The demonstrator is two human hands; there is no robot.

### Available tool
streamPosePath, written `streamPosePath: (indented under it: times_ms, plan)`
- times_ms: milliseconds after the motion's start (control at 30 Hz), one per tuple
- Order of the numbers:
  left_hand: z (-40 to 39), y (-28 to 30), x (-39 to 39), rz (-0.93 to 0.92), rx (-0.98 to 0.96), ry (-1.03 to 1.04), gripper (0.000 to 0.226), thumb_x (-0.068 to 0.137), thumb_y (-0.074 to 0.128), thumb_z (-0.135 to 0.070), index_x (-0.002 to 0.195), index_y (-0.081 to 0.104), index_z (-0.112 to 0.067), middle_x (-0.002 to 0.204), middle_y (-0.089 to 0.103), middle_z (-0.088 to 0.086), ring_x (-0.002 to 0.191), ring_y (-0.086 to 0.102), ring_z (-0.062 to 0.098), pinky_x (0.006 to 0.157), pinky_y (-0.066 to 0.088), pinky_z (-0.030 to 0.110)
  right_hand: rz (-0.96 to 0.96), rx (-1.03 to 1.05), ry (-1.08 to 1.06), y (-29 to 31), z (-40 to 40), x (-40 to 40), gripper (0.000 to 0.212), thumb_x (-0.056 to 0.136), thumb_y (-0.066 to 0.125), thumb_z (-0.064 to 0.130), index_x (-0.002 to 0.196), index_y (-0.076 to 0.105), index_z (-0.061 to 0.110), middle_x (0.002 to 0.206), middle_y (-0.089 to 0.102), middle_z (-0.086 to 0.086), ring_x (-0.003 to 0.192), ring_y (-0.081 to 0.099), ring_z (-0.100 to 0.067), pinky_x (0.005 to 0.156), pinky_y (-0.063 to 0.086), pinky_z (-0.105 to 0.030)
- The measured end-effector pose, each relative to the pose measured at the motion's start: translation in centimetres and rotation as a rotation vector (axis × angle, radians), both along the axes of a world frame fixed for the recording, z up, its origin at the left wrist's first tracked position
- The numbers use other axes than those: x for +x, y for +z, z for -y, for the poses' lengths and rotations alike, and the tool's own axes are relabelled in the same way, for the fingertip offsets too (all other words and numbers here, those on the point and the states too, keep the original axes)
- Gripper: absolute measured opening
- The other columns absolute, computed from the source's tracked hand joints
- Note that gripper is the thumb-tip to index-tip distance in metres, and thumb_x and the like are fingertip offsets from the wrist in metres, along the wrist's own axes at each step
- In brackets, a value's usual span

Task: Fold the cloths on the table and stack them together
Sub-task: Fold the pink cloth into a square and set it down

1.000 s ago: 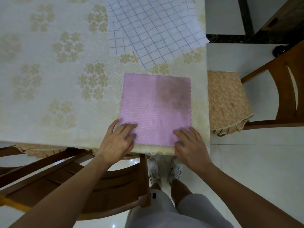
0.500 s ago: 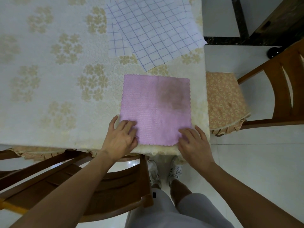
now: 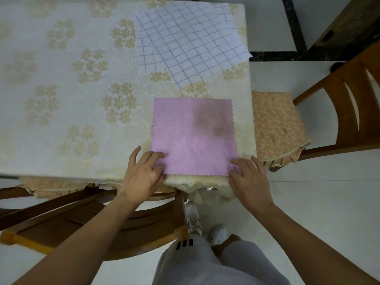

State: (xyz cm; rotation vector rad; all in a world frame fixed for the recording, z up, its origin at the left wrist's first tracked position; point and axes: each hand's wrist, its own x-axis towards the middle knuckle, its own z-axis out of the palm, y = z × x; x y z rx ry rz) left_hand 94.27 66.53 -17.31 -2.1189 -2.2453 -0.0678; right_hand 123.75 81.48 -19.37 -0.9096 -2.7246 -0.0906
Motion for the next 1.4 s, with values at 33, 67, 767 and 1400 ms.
streamPosePath:
  times_ms: [33,67,767,1400]
  plan:
    - [0.3,0.5,0.5,-0.003,-0.001,0.006,0.016,0.078,0.078,-0.027,0.080,0.069,-0.014,0.122,0.064,0.006,0.109,0.061,0.027,0.110,0.030,0.059,-0.019,0.000,-0.005,0.2,0.1,0.4,0.010,0.078,0.072,0.003,0.075,0.069,0.011,0.116,0.068,-0.012,0.108,0.063,-0.029,0.114,0.032,-0.050]
    - [0.7,0.9,1.0,-0.007,-0.006,0.012,0.016,0.079,0.077,-0.028,0.080,0.069,-0.014,0.122,0.063,0.006,0.110,0.060,0.028,0.111,0.030,0.059,-0.037,-0.002,-0.007,0.4,0.3,0.8,0.010,0.078,0.072,0.003,0.074,0.068,0.011,0.115,0.068,-0.012,0.108,0.063,-0.029,0.113,0.032,-0.050]
    - [5.9,7.0,8.7,-0.063,0.087,0.175,0.020,0.087,0.056,-0.028,0.075,0.067,-0.017,0.139,0.057,0.006,0.130,0.051,0.030,0.116,0.023,0.058,-0.214,0.048,0.040,4.5,2.2,5.5,0.013,0.086,0.071,0.007,0.074,0.069,0.012,0.132,0.064,-0.013,0.126,0.055,-0.040,0.106,0.036,-0.058]
    - [-7.9,5.4,-2.0,-0.105,0.045,0.069,0.016,0.072,0.082,-0.018,0.060,0.072,-0.016,0.135,0.062,0.007,0.126,0.056,0.032,0.112,0.026,0.061,-0.108,0.079,-0.144,3.7,-8.1,-4.1,0.011,0.081,0.067,0.013,0.074,0.072,0.019,0.130,0.066,-0.011,0.125,0.057,-0.035,0.108,0.034,-0.060]
